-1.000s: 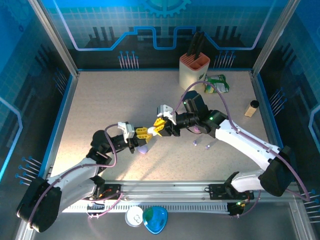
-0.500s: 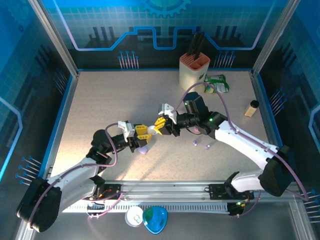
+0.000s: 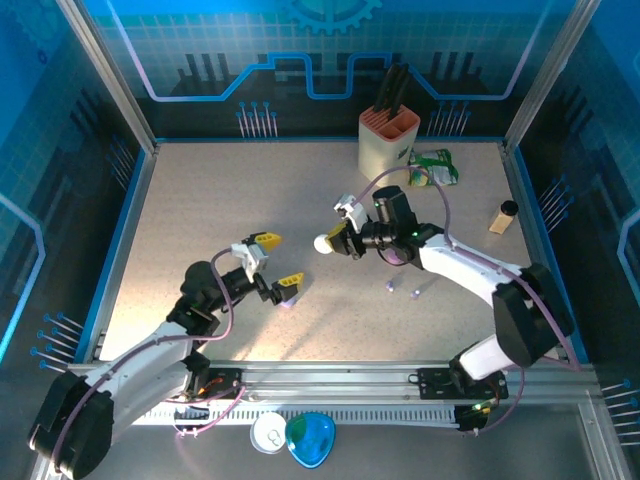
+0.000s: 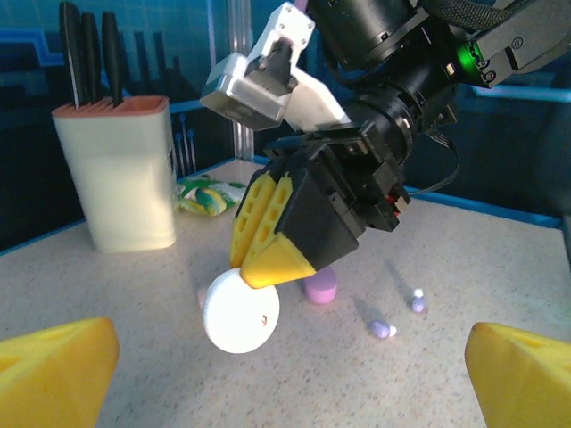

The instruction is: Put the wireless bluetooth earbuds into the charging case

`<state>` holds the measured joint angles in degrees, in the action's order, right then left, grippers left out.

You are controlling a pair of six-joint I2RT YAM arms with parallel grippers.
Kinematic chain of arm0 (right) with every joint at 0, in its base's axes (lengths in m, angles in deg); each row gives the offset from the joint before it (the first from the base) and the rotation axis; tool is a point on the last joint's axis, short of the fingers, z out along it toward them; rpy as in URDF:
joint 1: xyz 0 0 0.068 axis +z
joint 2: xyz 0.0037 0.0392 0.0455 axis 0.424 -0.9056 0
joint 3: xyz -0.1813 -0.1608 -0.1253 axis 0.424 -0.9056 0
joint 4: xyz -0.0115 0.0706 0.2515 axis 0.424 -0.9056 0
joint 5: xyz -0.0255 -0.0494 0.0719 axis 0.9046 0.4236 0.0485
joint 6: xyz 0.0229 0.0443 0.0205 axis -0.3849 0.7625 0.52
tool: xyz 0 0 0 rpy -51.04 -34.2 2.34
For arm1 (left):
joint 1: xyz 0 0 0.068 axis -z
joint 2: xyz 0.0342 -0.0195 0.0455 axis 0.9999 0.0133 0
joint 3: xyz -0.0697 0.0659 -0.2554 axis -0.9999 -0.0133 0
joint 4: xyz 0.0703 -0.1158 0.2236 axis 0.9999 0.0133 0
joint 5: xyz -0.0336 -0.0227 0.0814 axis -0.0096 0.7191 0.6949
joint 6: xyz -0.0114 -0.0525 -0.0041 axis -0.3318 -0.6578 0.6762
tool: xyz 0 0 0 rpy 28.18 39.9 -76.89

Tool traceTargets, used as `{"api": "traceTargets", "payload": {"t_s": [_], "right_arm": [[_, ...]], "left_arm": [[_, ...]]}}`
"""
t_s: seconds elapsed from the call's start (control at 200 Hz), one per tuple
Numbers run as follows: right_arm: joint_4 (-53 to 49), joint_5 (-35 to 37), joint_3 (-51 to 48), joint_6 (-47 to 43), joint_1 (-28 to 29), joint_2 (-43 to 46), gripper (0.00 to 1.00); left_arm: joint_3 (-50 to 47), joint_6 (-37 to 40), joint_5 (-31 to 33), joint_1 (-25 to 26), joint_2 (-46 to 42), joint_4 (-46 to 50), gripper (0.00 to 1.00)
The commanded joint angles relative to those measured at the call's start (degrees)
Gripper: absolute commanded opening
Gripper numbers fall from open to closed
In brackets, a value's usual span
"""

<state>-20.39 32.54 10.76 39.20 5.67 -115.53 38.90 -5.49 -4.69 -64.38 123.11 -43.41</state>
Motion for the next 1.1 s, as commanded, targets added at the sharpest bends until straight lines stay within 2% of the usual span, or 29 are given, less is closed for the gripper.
{"api": "traceTargets", "payload": {"t_s": [0.0,0.165,0.385,0.45,0.505,0.67,0.845,0.96,1.096], "right_arm": [[5.25,2.61,0.05,7.1,-0.27,-5.5,0.2],[12.07,1.47,0.7,12.72,0.97,-13.59,0.2],[16.88,3.02,1.68,15.59,2.52,-20.7,0.23],[17.0,3.85,1.79,15.66,2.56,-21.2,0.27],[16.49,5.31,1.73,15.22,2.42,-20.98,0.34],[15.24,9.08,0.5,13.54,2.46,-16.42,0.58],[13.3,8.06,-1.03,9.79,3.75,-11.37,0.68],[16.62,6.84,-4.25,6.94,6.48,-9.18,0.7],[18.43,7.92,-7.41,3.96,11.08,-8.12,0.74]], "left_arm": [[1.06,1.47,3.77,-0.3,-0.97,5.25,0.99],[1.65,1.05,5.17,-0.26,-0.8,8.21,0.99],[4.29,2.08,5.09,-0.31,-0.83,17.34,0.99],[5.23,2.89,5.66,-0.26,-0.76,20.4,0.99],[5.85,2.49,6.98,-0.26,-0.82,22.63,0.99],[9.01,-9.78,18.29,-0.28,-0.35,30.36,0.99],[9.66,-19.62,25.7,-0.5,2.02,32.56,0.99],[13.11,-30.68,33.35,-1.16,5.95,39.18,0.99],[14.31,-34.88,29.97,-3.49,9.86,39.96,0.99]]}}
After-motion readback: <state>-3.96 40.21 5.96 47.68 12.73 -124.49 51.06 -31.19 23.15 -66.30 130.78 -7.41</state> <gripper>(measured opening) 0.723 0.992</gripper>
